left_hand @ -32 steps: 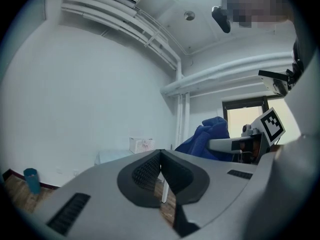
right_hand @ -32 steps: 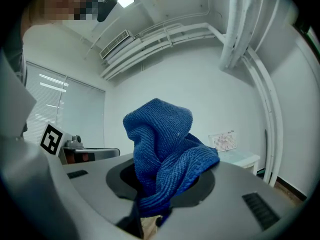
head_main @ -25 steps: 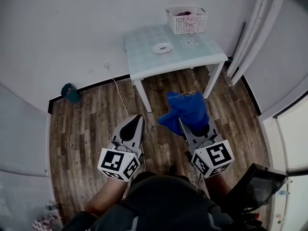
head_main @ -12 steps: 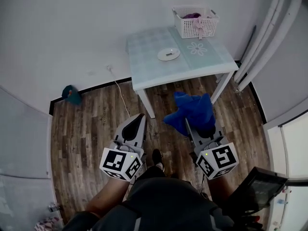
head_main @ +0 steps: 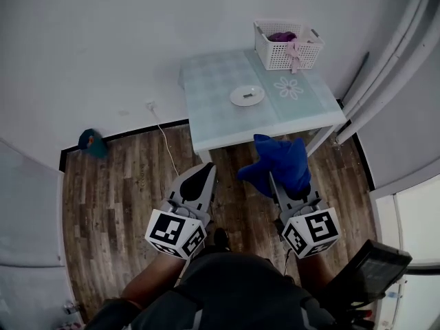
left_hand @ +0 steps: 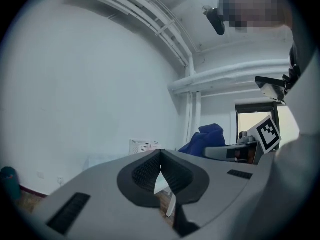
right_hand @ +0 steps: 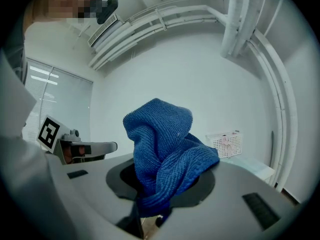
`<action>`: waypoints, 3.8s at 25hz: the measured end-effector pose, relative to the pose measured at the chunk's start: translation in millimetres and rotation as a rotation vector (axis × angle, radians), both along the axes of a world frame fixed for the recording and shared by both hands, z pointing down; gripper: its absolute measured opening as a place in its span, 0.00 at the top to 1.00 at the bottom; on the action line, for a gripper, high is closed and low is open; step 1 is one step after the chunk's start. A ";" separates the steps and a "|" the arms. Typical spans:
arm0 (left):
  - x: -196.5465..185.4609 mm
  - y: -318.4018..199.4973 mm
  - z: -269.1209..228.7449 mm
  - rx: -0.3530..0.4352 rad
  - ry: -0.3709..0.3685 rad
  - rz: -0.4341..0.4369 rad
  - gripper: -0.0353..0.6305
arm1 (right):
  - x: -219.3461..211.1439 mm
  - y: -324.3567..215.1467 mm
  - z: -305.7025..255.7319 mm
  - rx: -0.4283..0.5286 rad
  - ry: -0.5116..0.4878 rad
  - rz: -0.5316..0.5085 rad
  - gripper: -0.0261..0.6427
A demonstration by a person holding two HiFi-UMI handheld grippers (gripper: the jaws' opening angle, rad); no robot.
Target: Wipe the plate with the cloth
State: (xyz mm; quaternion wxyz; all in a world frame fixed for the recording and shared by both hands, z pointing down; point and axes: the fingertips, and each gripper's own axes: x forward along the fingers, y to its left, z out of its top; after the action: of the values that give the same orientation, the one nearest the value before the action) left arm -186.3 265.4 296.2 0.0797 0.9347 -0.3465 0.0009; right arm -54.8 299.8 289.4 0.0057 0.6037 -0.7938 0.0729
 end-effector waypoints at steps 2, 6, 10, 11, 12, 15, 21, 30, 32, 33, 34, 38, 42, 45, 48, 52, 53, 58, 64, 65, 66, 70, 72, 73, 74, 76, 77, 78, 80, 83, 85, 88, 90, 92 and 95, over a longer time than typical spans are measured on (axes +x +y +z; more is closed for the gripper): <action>-1.1 -17.1 1.9 0.001 0.004 0.009 0.93 | -1.6 -16.9 2.9 -0.007 0.005 0.012 0.78; -0.1 -48.7 7.2 0.001 -0.009 0.030 0.93 | 1.6 -50.1 3.5 -0.005 0.025 0.039 0.78; 3.3 -74.2 9.5 -0.018 -0.006 0.023 0.93 | 7.6 -75.9 1.7 -0.009 0.024 0.028 0.78; 5.5 -80.6 10.4 -0.021 -0.007 0.018 0.93 | 10.1 -82.6 1.6 -0.009 0.023 0.021 0.78; 8.3 -87.4 11.1 -0.021 -0.006 0.012 0.93 | 13.5 -89.9 1.3 -0.008 0.021 0.014 0.78; 19.1 -109.5 8.9 -0.010 -0.002 -0.016 0.93 | 28.7 -114.8 -0.1 0.003 0.023 -0.008 0.78; 52.3 -152.9 7.3 -0.004 -0.034 -0.064 0.93 | 65.0 -162.0 -3.7 0.015 0.006 -0.052 0.78; 94.7 -205.9 7.2 -0.024 -0.046 -0.130 0.93 | 119.5 -210.8 -1.4 -0.002 -0.050 -0.096 0.78; 98.3 -216.2 5.6 -0.024 -0.057 -0.142 0.93 | 123.0 -221.4 -5.7 0.010 -0.068 -0.113 0.78; 98.0 -221.3 5.0 -0.025 -0.061 -0.151 0.93 | 122.9 -227.3 -6.5 0.014 -0.066 -0.120 0.78; 97.2 -225.8 5.0 -0.028 -0.065 -0.159 0.93 | 122.5 -233.0 -6.2 0.013 -0.064 -0.125 0.78; 97.7 -245.2 6.3 -0.028 -0.071 -0.157 0.93 | 123.1 -253.6 -4.6 0.012 -0.069 -0.123 0.78; 91.0 -270.4 0.9 -0.010 -0.055 -0.131 0.93 | 118.1 -276.3 -9.3 0.026 -0.082 -0.093 0.78; 86.7 -291.8 2.2 -0.007 -0.048 -0.106 0.93 | 112.6 -298.9 -4.0 0.009 -0.052 -0.066 0.78; 80.8 -315.4 12.6 0.007 -0.064 -0.116 0.93 | 106.2 -321.1 7.2 -0.014 -0.040 -0.071 0.78; 70.9 -343.5 40.6 -0.061 -0.073 -0.121 0.93 | 97.3 -346.1 31.2 -0.077 0.006 -0.069 0.78; 71.3 -348.3 47.4 -0.078 -0.074 -0.114 0.93 | 95.4 -352.3 37.8 -0.092 0.018 -0.073 0.78; 83.4 -375.0 94.1 -0.159 -0.133 -0.121 0.93 | 89.9 -384.5 75.5 -0.155 0.016 -0.133 0.78; 114.2 -393.3 152.6 -0.215 -0.286 -0.117 0.93 | 87.5 -423.4 130.9 -0.254 0.060 -0.228 0.78; 120.5 -393.1 163.9 -0.234 -0.304 -0.109 0.93 | 86.4 -428.6 140.6 -0.267 0.077 -0.254 0.78; 124.9 -393.1 177.0 -0.266 -0.313 -0.106 0.93 | 84.4 -432.9 150.7 -0.280 0.096 -0.282 0.78; 127.9 -400.4 230.0 -0.408 -0.323 -0.144 0.93 | 72.6 -445.1 190.8 -0.328 0.178 -0.390 0.78; 128.2 -403.5 251.9 -0.453 -0.341 -0.163 0.93 | 65.9 -448.2 210.7 -0.361 0.215 -0.436 0.78; 129.4 -403.8 261.2 -0.470 -0.350 -0.167 0.93 | 63.1 -449.2 220.1 -0.376 0.226 -0.454 0.78; 130.8 -403.9 269.0 -0.485 -0.362 -0.168 0.93 | 60.9 -450.3 229.1 -0.389 0.233 -0.468 0.78; 131.9 -405.6 280.0 -0.490 -0.404 -0.174 0.93 | 57.5 -453.3 246.2 -0.409 0.244 -0.484 0.78; 131.5 -406.7 284.7 -0.479 -0.438 -0.176 0.93 | 55.6 -454.7 254.8 -0.419 0.252 -0.490 0.78; 131.4 -407.7 290.0 -0.468 -0.471 -0.175 0.93 | 53.7 -455.8 263.6 -0.433 0.263 -0.498 0.78; 133.3 -409.8 300.5 -0.468 -0.500 -0.163 0.93 | 49.4 -457.2 280.4 -0.467 0.280 -0.522 0.78; 139.3 -415.5 310.0 -0.485 -0.494 -0.151 0.93 | 42.0 -460.3 296.0 -0.501 0.299 -0.562 0.78; 144.0 -417.0 314.0 -0.496 -0.505 -0.136 0.93 | 39.8 -461.5 303.3 -0.525 0.309 -0.579 0.78; 147.4 -417.1 321.5 -0.517 -0.511 -0.125 0.93 | 43.3 -464.2 308.8 -0.557 0.295 -0.578 0.78; 148.7 -417.2 325.3 -0.523 -0.510 -0.122 0.93 | 49.0 -466.4 307.6 -0.559 0.286 -0.562 0.78; 150.1 -418.6 324.8 -0.519 -0.505 -0.122 0.93 | 56.1 -466.8 305.7 -0.552 0.285 -0.543 0.78; 152.4 -420.1 320.1 -0.515 -0.491 -0.115 0.93 | 68.1 -466.8 304.6 -0.545 0.278 -0.511 0.78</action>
State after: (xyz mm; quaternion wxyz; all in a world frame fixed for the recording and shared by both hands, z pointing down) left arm -33.9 -154.7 616.2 0.2271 0.8348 -0.3957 0.3083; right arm 13.3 -167.0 594.0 0.2909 0.3671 -0.8618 0.1949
